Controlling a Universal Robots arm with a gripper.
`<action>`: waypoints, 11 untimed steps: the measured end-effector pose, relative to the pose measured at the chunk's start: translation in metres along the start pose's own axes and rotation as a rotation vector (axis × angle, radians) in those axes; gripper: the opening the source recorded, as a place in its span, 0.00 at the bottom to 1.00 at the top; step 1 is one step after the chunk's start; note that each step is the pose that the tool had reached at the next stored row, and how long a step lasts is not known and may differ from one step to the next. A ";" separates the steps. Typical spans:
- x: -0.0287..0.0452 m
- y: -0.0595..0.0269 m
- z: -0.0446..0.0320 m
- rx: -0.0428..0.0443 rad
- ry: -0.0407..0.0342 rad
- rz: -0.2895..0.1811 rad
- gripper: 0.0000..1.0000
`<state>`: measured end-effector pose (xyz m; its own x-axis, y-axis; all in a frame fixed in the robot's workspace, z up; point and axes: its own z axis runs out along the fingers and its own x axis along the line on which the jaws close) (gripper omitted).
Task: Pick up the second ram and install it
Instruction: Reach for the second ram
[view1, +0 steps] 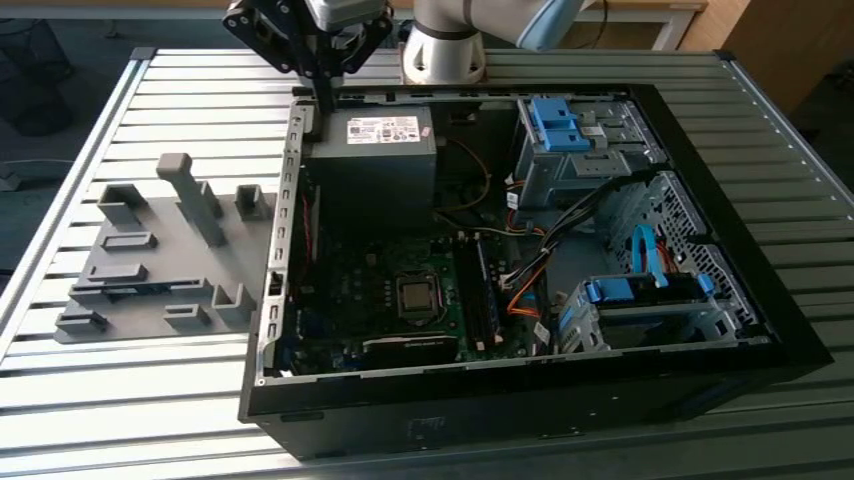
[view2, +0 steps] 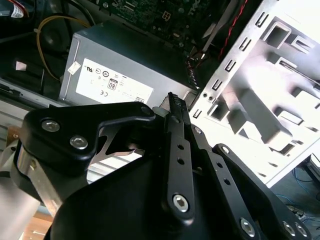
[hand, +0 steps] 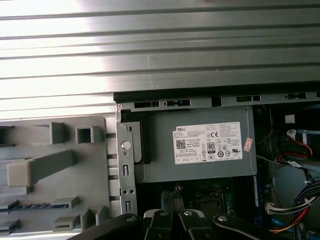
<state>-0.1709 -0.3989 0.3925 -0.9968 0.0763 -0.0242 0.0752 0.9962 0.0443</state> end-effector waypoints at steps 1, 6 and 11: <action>0.0008 -0.0001 0.0000 -0.0001 0.0000 0.000 0.11; 0.0051 -0.0004 0.0000 -0.0001 -0.0001 0.000 0.11; 0.0095 -0.0007 -0.0001 0.0000 0.0000 0.000 0.11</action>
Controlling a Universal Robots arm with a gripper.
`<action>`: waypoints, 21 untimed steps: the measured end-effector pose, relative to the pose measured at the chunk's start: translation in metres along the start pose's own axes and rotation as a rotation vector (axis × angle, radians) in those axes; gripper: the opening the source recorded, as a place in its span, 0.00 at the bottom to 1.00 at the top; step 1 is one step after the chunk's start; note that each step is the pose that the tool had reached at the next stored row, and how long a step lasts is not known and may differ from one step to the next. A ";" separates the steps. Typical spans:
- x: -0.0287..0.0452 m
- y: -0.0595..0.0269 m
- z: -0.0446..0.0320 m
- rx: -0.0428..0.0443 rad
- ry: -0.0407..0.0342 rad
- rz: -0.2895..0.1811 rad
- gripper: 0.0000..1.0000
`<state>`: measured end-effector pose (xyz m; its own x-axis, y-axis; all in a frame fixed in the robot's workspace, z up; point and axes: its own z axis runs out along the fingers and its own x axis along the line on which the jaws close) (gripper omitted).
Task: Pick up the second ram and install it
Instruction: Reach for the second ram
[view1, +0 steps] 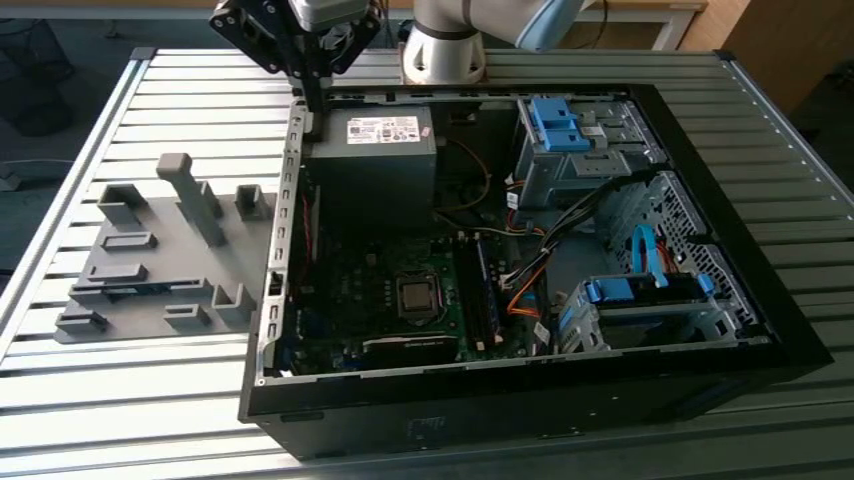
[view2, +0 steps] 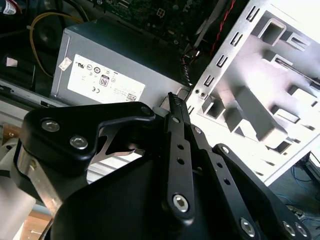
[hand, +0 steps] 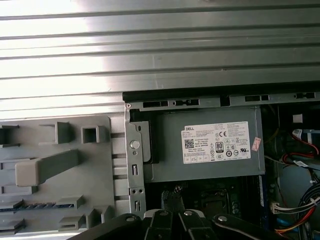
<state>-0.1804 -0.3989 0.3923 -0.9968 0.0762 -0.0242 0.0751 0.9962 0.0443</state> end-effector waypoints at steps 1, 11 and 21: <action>0.0008 -0.0001 0.0000 0.0000 0.0000 0.000 0.11; 0.0085 -0.0006 0.0000 0.0000 0.0000 0.000 0.11; 0.0149 -0.0011 0.0001 0.0000 0.0002 0.000 0.11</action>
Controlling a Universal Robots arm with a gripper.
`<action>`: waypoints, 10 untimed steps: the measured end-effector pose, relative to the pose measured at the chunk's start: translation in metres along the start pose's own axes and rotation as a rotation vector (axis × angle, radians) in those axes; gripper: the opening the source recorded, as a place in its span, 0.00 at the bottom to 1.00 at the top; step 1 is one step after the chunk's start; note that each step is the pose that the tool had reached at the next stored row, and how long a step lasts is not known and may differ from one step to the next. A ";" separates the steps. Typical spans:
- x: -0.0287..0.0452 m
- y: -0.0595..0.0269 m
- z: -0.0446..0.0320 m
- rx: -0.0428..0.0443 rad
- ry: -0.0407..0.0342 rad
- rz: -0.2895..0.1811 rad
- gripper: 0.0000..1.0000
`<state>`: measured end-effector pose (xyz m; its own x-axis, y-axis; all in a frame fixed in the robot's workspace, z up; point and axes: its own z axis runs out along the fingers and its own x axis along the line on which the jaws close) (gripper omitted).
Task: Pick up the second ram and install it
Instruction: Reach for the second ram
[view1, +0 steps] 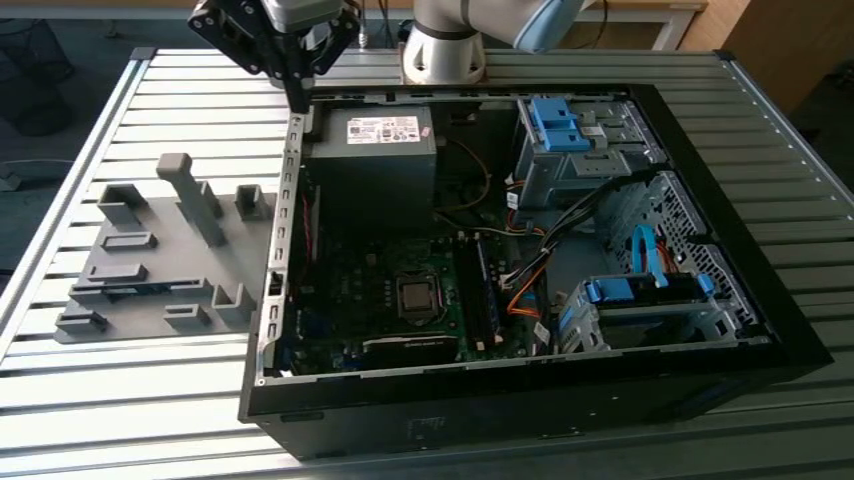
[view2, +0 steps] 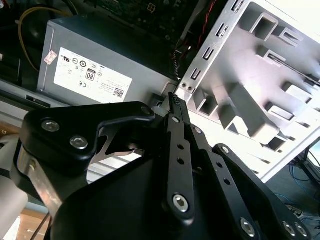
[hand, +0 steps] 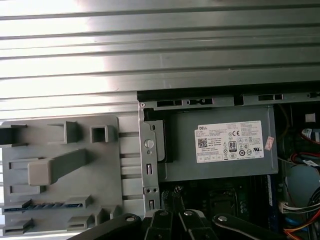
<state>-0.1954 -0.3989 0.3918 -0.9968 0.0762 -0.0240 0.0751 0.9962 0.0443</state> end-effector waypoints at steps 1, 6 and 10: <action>0.0007 -0.0001 0.0000 0.0001 0.0000 0.000 0.11; 0.0042 -0.0003 0.0000 0.0000 0.0000 0.000 0.11; 0.0065 -0.0005 0.0001 0.0000 0.0002 0.000 0.11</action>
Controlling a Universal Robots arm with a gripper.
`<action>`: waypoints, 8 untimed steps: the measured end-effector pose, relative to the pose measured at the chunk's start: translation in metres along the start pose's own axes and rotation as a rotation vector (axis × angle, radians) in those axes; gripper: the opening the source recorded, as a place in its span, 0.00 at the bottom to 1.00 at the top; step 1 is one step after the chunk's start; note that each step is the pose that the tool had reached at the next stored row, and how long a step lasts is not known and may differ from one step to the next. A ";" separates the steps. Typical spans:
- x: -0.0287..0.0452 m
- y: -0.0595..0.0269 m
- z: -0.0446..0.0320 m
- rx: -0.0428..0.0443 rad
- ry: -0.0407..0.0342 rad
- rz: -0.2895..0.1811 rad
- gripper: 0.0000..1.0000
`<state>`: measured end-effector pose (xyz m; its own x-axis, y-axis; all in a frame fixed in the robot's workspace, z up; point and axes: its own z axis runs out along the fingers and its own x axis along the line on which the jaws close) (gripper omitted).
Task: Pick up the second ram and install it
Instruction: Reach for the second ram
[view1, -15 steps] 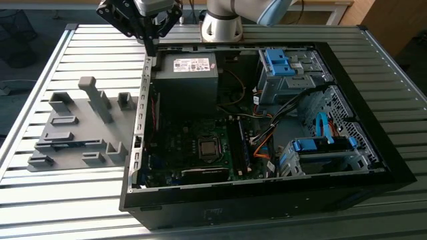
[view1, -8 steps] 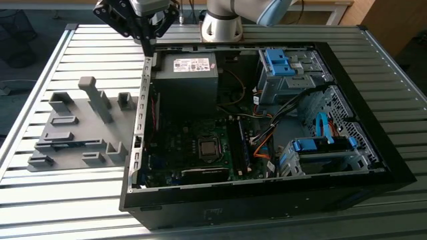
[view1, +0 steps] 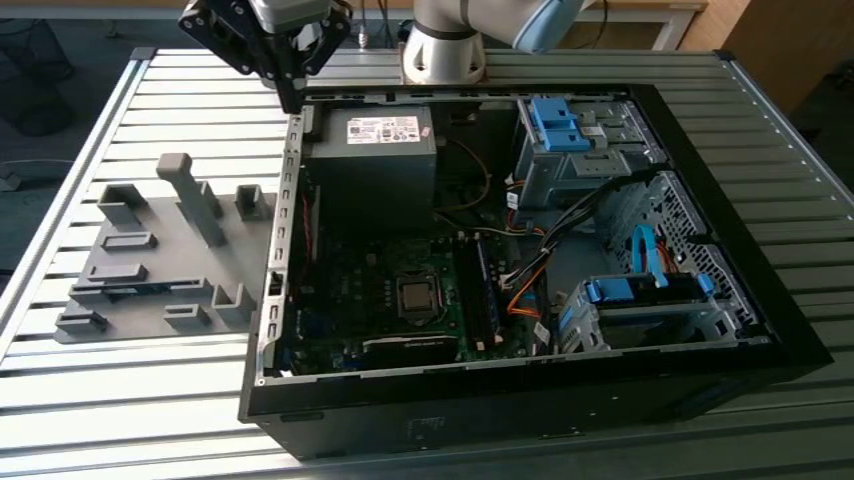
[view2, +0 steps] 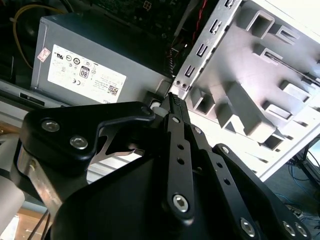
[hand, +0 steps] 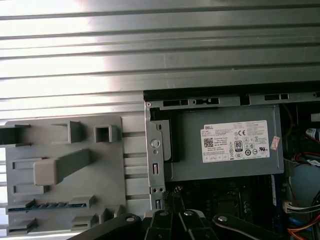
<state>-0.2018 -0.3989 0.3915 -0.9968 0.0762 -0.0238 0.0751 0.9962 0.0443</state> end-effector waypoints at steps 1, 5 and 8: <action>0.0006 -0.0001 0.0000 0.0000 0.0001 0.000 0.11; 0.0029 -0.0002 0.0001 0.0000 0.0002 0.000 0.11; 0.0047 -0.0004 0.0002 0.0000 0.0002 0.000 0.11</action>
<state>-0.2065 -0.3989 0.3912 -0.9968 0.0763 -0.0237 0.0752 0.9962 0.0443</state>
